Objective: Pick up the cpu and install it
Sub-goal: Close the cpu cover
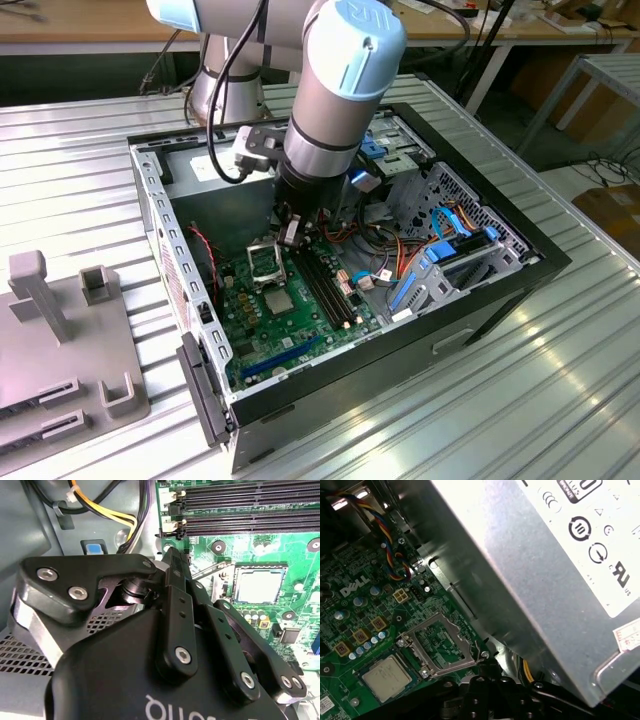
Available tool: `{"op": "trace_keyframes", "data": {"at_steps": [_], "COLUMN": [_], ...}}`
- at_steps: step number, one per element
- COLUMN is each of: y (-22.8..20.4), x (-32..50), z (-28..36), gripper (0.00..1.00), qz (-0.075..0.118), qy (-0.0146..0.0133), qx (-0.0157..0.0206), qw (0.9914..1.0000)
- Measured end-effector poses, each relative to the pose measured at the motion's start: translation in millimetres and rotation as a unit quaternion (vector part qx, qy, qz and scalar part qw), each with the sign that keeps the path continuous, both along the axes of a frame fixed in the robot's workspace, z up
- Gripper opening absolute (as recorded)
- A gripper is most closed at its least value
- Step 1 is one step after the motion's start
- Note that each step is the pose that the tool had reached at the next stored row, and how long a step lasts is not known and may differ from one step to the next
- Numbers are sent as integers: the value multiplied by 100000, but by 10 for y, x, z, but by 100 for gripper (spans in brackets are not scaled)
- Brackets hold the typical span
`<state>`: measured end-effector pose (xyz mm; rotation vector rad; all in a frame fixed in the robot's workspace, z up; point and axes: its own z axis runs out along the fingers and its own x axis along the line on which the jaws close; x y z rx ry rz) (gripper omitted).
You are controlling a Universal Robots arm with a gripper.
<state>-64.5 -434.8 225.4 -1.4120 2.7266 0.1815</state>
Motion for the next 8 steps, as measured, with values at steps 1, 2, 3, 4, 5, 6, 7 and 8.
{"op": "trace_keyframes", "data": {"at_steps": [1, 2, 3, 4, 5, 6, 7, 8], "y": [0, 0, -1, 0, 0, 0, 0, 0], "x": [-1, -1, -3, -3, -4, -4, -4, -5], "z": [4, 8, 13, 17, 21, 25, 28, 32], "gripper": [11, 11, 11, 11, 11, 11, 11, 11], "qz": [34, 61, 87, 110, 140, 163, 188, 209], "qy": [3, 4, 5, 5, 2, -4, -1, 0], "qx": [-64, -106, -145, -170, -209, -271, -324, -383], "qw": [100000, 100000, 100000, 100000, 100000, 100000, 99999, 99999]}}
